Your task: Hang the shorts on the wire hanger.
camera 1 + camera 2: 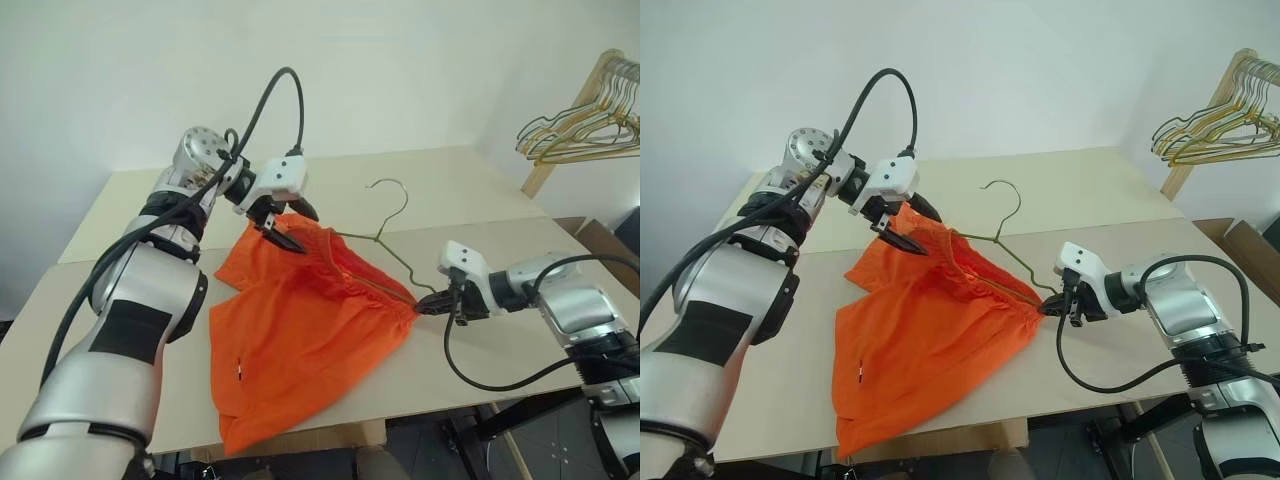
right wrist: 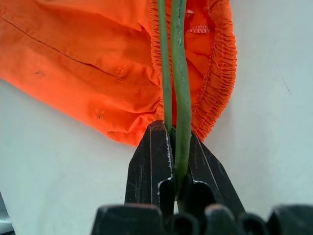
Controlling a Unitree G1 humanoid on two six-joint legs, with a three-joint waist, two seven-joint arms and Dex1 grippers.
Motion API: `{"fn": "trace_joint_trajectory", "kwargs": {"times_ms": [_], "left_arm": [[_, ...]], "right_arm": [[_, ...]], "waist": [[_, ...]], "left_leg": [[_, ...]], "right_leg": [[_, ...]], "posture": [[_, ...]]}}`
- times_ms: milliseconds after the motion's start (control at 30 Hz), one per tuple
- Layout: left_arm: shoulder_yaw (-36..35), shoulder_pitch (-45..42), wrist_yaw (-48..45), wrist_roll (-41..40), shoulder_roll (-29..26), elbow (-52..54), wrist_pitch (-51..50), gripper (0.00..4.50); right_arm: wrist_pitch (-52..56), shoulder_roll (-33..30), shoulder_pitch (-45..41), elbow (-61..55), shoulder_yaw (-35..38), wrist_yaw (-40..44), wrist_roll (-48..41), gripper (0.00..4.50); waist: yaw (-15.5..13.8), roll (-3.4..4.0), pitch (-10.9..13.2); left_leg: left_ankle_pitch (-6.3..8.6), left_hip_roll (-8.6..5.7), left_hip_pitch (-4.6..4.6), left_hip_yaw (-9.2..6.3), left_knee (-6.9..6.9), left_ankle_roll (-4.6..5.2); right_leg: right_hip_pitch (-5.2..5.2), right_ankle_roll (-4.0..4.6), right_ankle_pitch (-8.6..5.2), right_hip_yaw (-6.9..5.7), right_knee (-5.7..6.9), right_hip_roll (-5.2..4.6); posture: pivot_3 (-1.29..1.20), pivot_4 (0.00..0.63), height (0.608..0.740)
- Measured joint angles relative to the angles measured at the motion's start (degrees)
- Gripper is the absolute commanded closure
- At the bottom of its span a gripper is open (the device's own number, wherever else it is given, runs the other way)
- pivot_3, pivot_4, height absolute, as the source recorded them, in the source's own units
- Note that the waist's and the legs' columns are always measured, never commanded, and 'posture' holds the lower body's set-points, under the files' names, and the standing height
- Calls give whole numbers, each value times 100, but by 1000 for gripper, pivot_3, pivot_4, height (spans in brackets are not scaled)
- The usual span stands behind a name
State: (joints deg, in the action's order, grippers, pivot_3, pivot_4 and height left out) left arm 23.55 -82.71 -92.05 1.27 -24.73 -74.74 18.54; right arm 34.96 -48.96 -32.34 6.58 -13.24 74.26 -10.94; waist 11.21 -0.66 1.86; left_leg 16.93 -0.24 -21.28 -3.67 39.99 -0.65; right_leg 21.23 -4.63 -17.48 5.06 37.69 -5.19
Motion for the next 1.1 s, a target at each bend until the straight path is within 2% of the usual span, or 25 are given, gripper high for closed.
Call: {"fn": "trace_joint_trajectory", "kwargs": {"times_ms": [467,567,800,1000,1100], "left_arm": [[-424,161,208,628,297,-27,23,1593],[-484,179,199,691,312,-35,6,2188],[-577,179,200,857,312,-35,6,4432],[-612,180,194,998,322,-38,5,4490],[-626,180,178,1052,260,-38,63,4490]], "right_arm": [[-20,70,-85,-204,0,-61,24,4500],[-56,84,-85,-203,0,-69,38,4500],[-178,93,-85,-203,0,-93,87,4500],[-206,160,-85,-192,-1,-223,173,4500],[-884,230,7,-146,37,-397,310,4500]], "waist": [[75,0,0],[75,0,0],[75,0,0],[82,0,0],[85,0,0]], "left_leg": [[-1,0,3,-6,4,0],[-1,-1,3,-6,6,0],[-1,-1,4,-6,9,0],[-1,-2,4,-7,10,0],[-1,-2,6,-8,10,0]], "right_leg": [[1,0,0,-1,18,1],[1,0,0,-1,24,0],[1,0,0,-1,31,0],[2,0,0,-1,34,0],[1,0,0,-1,34,0]], "posture": [[-199,0,740],[-199,0,740],[-197,0,740],[-196,0,740],[-196,0,740]]}}
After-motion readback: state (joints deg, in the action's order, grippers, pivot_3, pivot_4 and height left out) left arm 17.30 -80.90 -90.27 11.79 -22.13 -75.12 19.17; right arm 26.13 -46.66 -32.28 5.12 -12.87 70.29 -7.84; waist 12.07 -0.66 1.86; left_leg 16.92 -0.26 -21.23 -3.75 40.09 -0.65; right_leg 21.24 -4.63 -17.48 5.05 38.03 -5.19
